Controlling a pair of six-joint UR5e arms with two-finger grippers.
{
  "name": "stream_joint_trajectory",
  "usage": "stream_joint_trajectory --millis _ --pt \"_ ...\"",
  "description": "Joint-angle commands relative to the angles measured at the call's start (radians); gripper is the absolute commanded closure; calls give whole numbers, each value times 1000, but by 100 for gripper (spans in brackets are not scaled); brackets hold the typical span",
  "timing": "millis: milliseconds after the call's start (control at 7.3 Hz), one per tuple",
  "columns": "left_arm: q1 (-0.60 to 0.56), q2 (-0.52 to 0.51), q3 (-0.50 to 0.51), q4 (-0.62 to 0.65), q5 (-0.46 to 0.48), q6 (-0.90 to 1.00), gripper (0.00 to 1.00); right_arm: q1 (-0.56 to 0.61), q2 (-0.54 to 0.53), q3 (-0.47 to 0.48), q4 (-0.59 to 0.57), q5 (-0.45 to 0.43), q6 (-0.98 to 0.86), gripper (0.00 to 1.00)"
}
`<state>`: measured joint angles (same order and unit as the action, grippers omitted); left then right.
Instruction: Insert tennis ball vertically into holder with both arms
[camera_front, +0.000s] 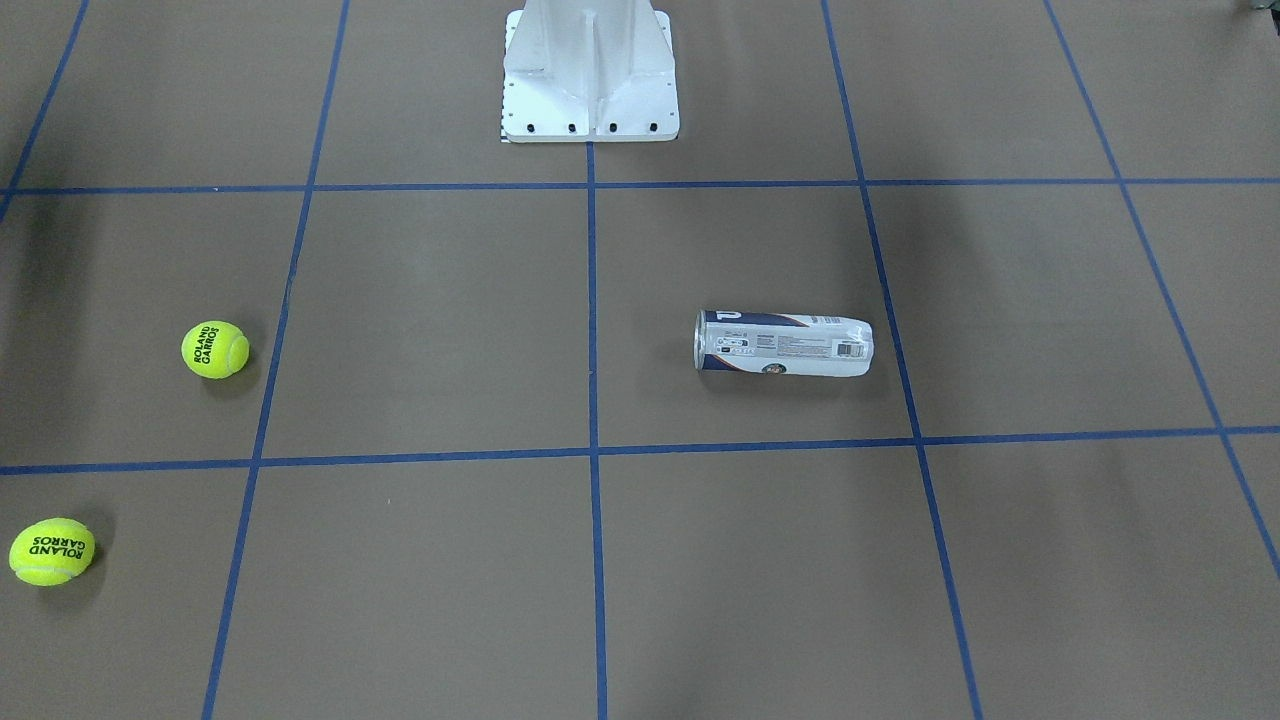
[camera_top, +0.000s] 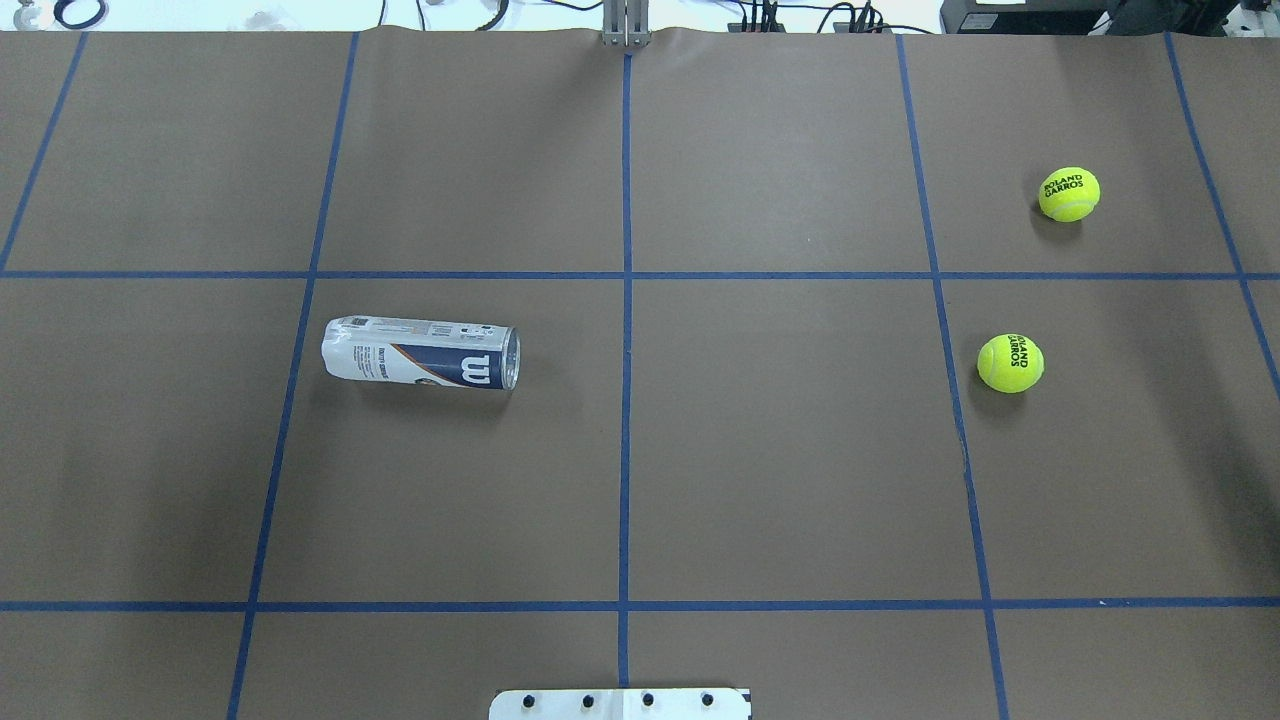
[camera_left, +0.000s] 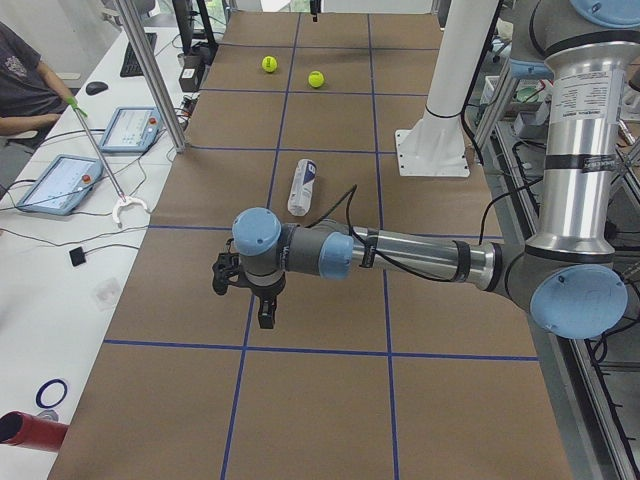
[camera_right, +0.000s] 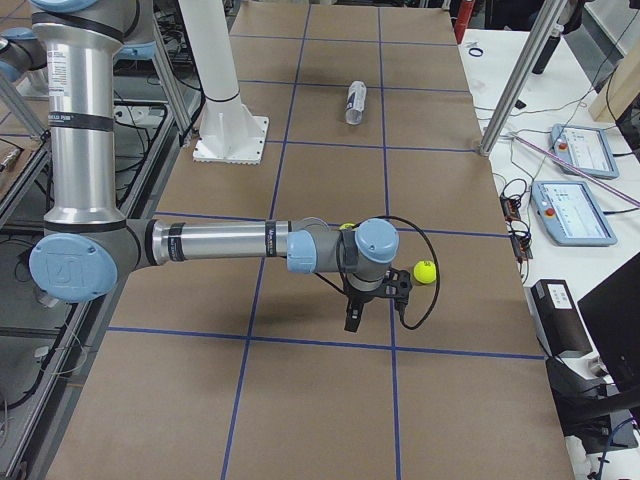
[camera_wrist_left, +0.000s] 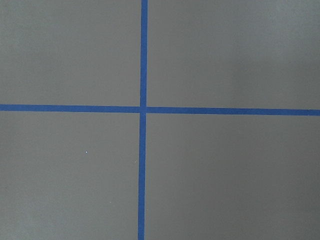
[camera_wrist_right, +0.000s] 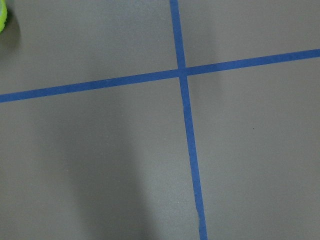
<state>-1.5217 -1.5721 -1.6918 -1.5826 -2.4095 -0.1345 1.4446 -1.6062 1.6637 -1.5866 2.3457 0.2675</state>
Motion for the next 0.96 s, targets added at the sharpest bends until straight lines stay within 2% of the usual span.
stream_joint_trajectory --millis 0,411,822 --pt "0 10 9 -38 0 -2 1 0 3 2 1 0 -8 0" --pt "-2 6 -17 -43 -5 -2 1 -1 6 -4 1 -8 -8 0" --pt "2 -5 26 -74 -11 -58 1 -1 3 -8 1 -2 2 0"
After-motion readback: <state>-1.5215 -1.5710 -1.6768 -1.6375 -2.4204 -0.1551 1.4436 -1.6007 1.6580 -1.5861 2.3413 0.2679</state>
